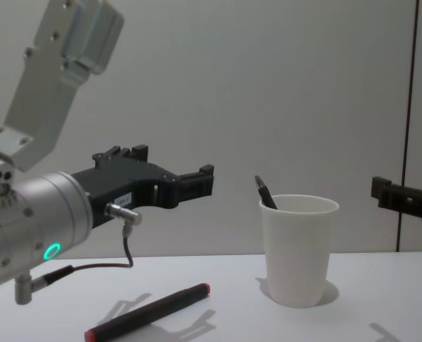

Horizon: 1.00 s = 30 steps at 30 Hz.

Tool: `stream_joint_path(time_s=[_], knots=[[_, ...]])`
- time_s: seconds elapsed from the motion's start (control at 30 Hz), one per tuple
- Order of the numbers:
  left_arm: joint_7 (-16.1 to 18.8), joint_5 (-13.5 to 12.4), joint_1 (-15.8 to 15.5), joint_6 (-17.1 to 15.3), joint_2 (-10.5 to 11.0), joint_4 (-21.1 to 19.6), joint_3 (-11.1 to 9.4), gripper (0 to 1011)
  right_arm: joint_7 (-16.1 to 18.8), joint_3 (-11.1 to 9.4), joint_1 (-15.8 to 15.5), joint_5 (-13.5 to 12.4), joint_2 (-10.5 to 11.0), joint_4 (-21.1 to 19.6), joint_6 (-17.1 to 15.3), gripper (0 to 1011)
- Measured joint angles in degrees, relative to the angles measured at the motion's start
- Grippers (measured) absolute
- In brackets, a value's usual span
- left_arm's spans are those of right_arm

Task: Place the pen into the pen holder.

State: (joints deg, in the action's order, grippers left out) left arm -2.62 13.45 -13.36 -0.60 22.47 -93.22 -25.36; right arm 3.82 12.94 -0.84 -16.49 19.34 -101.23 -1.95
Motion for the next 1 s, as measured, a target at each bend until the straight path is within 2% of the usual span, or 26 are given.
stream_joint_path(time_s=[0.3,0.57,1.0], knots=[[-3.44,3.30,0.93,-0.94,2.00,-0.85,1.30,1001,0.01,0.00,0.00,0.03,0.00,0.01,0.01,1001],[-6.71,6.03,2.12,-3.28,4.59,-1.87,2.69,1001,0.01,0.00,0.00,0.03,0.00,0.01,0.01,1001],[-12.22,7.96,3.05,-8.46,7.63,-2.45,4.03,1000,0.00,0.00,0.00,0.03,0.00,0.01,0.00,1001]])
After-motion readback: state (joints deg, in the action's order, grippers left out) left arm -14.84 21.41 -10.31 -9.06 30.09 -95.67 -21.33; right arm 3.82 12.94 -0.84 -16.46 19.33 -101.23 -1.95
